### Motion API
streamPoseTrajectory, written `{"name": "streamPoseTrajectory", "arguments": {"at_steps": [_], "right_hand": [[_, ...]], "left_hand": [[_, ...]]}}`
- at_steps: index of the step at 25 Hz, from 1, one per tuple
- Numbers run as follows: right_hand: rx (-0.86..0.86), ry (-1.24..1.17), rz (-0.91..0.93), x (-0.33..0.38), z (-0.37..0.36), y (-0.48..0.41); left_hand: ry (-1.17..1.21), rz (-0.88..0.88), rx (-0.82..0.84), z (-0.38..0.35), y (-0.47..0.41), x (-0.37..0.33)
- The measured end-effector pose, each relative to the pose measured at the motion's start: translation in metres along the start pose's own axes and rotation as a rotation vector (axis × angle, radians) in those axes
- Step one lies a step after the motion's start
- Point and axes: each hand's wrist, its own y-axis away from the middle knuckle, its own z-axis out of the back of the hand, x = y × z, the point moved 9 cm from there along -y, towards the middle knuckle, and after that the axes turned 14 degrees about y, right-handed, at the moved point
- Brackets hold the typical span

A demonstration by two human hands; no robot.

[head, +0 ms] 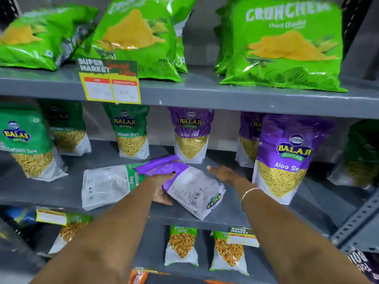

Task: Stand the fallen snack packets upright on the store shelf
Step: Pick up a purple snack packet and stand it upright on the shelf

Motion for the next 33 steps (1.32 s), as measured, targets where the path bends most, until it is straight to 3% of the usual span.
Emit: {"name": "streamPoseTrajectory", "arguments": {"at_steps": [3, 6, 12, 16, 20, 23, 27, 30, 33], "right_hand": [[0.173, -0.091, 0.024, -0.002, -0.024, -0.019], [0.206, -0.141, 0.058, -0.006, -0.025, -0.025], [0.291, -0.206, 0.024, 0.006, -0.015, 0.011], [0.303, -0.282, 0.106, 0.031, -0.002, 0.032], [0.071, -0.3, 0.205, 0.04, 0.013, 0.03], [-0.144, -0.405, 0.182, 0.026, 0.018, 0.023], [-0.323, -0.352, 0.089, -0.003, 0.004, 0.007], [-0.349, -0.391, 0.075, -0.01, -0.003, -0.003], [-0.337, -0.388, 0.078, -0.006, -0.001, -0.001]], "left_hand": [[0.037, 0.014, 0.002, 0.004, -0.009, 0.006], [0.03, 0.006, 0.042, -0.001, -0.003, 0.0], [-0.214, 0.038, 0.125, -0.004, 0.011, -0.023], [-0.378, -0.109, 0.155, -0.013, 0.028, -0.056], [-0.473, -0.442, 0.086, -0.031, 0.047, -0.095], [-0.475, -0.572, 0.072, -0.04, 0.035, -0.1], [-0.611, -0.724, 0.03, -0.048, 0.021, -0.107], [-0.657, -0.745, 0.012, -0.045, 0.016, -0.112], [-0.665, -0.63, 0.104, -0.04, 0.009, -0.097]]}}
